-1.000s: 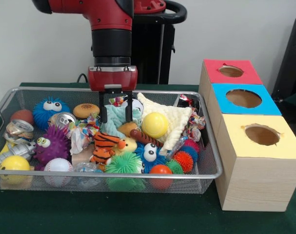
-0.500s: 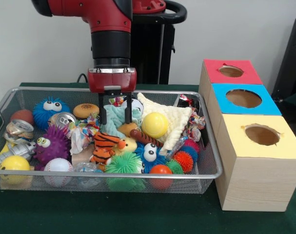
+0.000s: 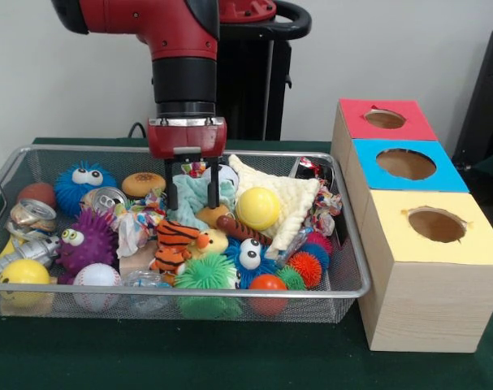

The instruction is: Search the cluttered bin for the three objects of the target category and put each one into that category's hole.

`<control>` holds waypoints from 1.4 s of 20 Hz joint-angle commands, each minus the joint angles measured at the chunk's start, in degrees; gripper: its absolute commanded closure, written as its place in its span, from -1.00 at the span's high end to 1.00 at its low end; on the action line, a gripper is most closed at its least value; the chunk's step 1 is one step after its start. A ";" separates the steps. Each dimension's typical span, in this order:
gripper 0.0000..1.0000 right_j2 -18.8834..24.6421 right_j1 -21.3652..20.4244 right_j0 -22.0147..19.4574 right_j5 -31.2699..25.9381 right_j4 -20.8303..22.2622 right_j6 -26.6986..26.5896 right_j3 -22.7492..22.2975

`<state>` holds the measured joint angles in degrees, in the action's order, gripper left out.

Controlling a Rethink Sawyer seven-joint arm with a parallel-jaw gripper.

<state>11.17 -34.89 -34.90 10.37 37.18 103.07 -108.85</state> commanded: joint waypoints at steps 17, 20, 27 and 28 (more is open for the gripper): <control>1.00 2.71 8.33 -6.99 1.45 8.24 3.64 6.33; 1.00 2.11 8.57 -6.47 1.87 8.03 3.98 6.31; 1.00 2.30 9.11 -6.48 0.95 8.00 3.72 7.16; 1.00 2.03 9.30 -6.36 1.12 7.92 3.78 7.28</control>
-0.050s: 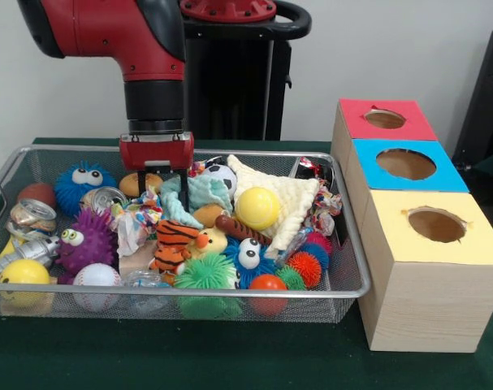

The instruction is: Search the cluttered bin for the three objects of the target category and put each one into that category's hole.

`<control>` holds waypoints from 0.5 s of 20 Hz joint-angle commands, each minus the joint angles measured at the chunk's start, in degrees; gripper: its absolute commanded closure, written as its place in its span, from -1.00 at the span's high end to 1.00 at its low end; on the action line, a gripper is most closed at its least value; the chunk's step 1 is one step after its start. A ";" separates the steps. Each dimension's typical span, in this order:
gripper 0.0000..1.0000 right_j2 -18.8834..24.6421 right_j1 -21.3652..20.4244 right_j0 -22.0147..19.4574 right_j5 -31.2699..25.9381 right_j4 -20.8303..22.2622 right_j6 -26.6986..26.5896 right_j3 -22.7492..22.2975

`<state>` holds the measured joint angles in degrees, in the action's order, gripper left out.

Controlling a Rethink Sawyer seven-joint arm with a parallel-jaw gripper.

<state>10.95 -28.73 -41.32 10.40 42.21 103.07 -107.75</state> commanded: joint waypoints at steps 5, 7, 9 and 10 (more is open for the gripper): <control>1.00 0.78 3.71 1.22 0.95 1.74 4.26 6.41; 1.00 0.53 3.96 1.39 0.19 1.23 4.41 6.58; 1.00 0.25 3.95 1.60 -0.16 0.99 4.49 6.48; 1.00 0.18 3.90 1.68 -0.09 1.03 4.52 6.36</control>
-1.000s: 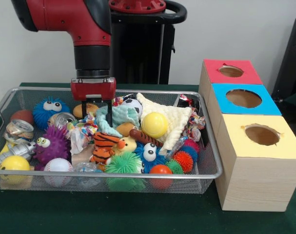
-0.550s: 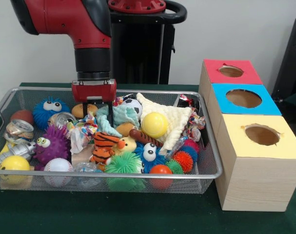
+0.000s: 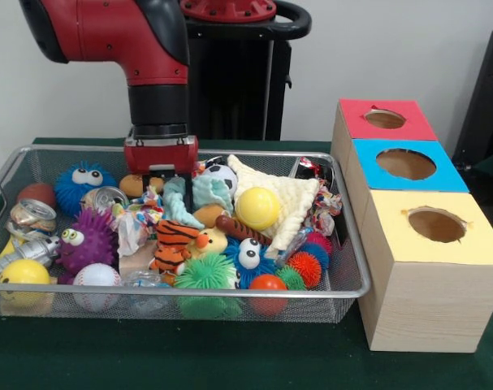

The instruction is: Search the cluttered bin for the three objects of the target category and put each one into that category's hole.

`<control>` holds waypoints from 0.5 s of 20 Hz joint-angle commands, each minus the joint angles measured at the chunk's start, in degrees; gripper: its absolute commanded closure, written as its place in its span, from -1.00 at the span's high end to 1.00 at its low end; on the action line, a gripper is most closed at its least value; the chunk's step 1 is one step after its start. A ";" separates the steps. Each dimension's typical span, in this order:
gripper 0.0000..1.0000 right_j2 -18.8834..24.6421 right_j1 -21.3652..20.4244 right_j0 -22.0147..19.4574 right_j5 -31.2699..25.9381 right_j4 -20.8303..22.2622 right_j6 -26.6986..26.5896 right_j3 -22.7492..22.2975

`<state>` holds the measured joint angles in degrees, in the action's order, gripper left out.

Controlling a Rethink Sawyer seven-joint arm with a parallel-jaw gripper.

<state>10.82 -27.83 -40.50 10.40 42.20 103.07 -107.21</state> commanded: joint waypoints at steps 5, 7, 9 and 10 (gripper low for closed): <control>1.00 -0.29 3.14 1.18 0.69 1.19 4.74 5.38; 1.00 -0.24 3.00 1.18 0.29 1.06 4.75 5.38; 1.00 -1.78 4.29 2.18 1.99 0.95 5.01 5.58; 1.00 -1.75 4.33 2.10 2.18 1.12 5.01 5.38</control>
<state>9.75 -27.62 -39.56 10.92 42.20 103.07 -107.01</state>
